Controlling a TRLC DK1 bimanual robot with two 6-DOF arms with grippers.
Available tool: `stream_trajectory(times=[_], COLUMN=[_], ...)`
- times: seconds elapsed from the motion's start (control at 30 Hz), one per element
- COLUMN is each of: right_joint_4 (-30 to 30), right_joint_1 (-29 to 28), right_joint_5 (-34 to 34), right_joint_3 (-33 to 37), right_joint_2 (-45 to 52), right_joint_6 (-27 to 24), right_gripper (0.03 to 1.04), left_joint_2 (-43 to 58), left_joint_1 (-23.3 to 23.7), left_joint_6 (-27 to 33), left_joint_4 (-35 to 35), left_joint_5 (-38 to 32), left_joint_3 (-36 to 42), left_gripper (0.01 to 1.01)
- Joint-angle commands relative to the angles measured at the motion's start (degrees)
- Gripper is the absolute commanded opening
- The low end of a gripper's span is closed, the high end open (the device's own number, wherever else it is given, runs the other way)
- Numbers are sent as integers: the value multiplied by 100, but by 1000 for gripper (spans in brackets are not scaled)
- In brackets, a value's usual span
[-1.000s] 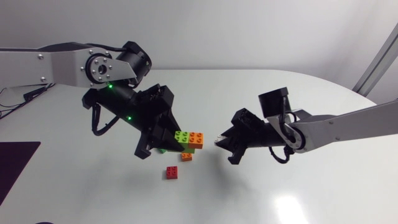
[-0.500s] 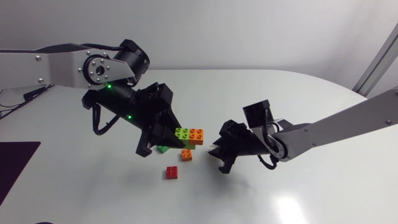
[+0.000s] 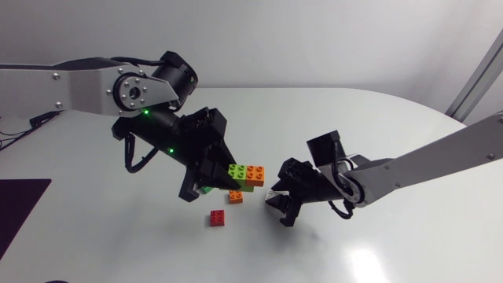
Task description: Separate the duplo bricks
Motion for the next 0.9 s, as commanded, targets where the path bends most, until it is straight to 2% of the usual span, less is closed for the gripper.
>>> stream_trajectory(times=[0.0, 0.03, 0.1, 0.3, 0.47, 0.6, 0.87], right_joint_4=[-134, -187, -337, -1400, -2507, -2991, -3237], right_joint_1=[45, 45, -7, -456, -517, -254, 379], right_joint_5=[-11, -11, -29, -591, -1013, -1145, -1110], right_joint_3=[-150, -150, -167, -159, -80, -115, -71], right_joint_2=[-94, -164, -445, -2106, -3214, -3592, -3767], right_joint_6=[-113, -121, -130, -245, -420, -455, -341], right_gripper=[759, 830, 885, 895, 895, 895, 893], left_joint_2=[64, 46, 2, -7, 99, 178, 222], left_joint_1=[-60, -69, -95, -192, -350, -482, -675], left_joint_6=[-129, -137, -137, -93, -58, -67, -67], left_joint_4=[31, 31, 40, 40, 22, -22, -83], left_joint_5=[-12, -21, -47, -100, -241, -258, -346], left_joint_3=[-131, -140, -175, -193, -131, 1, 54], left_gripper=[325, 325, 325, 326, 328, 328, 328])
